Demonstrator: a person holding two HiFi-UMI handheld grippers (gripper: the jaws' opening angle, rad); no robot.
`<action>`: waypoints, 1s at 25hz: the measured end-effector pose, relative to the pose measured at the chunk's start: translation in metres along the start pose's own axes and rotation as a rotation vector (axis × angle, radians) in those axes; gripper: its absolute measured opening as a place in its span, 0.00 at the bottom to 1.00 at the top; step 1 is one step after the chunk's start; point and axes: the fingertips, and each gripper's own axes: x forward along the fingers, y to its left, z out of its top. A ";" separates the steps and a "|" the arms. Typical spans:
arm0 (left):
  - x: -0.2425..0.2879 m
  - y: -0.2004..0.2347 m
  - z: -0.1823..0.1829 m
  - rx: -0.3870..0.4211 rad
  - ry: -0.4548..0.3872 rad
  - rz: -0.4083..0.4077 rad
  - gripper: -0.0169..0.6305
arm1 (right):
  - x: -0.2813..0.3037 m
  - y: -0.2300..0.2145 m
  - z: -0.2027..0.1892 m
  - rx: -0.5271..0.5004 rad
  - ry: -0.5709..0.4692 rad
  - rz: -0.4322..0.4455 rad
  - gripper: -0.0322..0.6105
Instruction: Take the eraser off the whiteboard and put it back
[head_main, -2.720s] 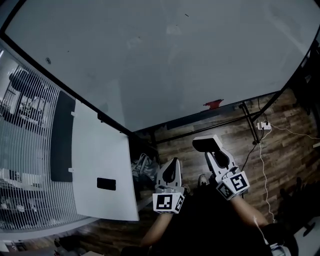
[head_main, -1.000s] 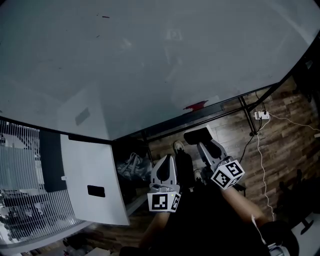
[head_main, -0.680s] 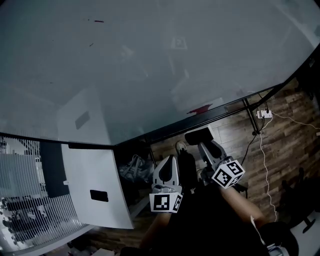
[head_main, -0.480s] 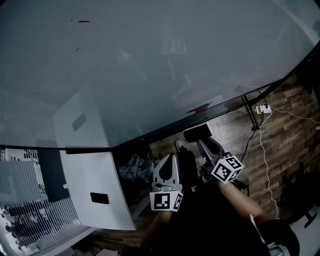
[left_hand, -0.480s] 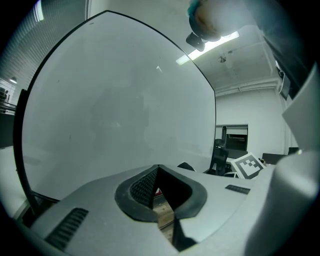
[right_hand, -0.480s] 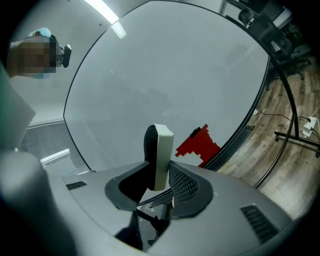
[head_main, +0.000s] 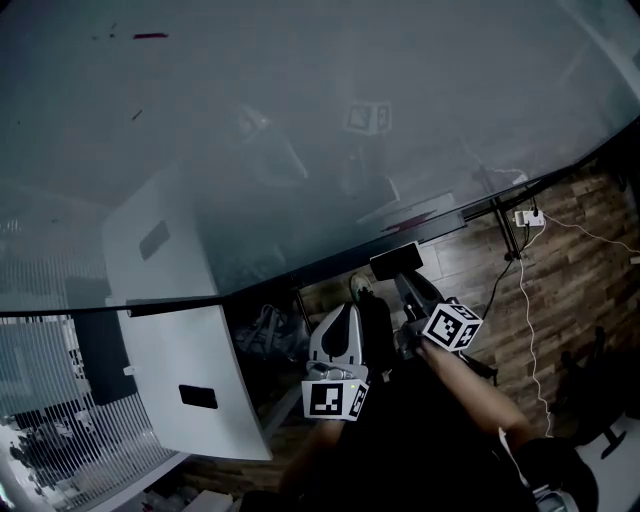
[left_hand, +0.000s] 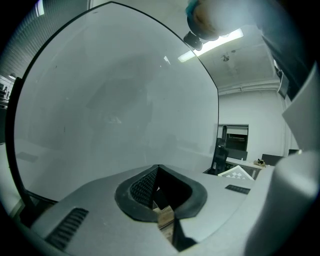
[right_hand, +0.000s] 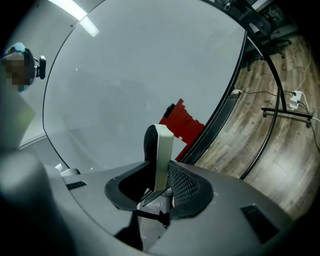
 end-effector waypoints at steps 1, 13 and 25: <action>0.000 0.001 -0.001 -0.003 0.004 0.003 0.03 | 0.002 -0.002 -0.001 0.013 0.005 -0.005 0.24; 0.003 0.013 -0.005 -0.017 0.020 0.019 0.03 | 0.020 -0.025 -0.012 0.157 0.035 -0.054 0.24; 0.003 0.021 -0.009 -0.028 0.028 0.030 0.03 | 0.031 -0.038 -0.020 0.241 0.060 -0.073 0.24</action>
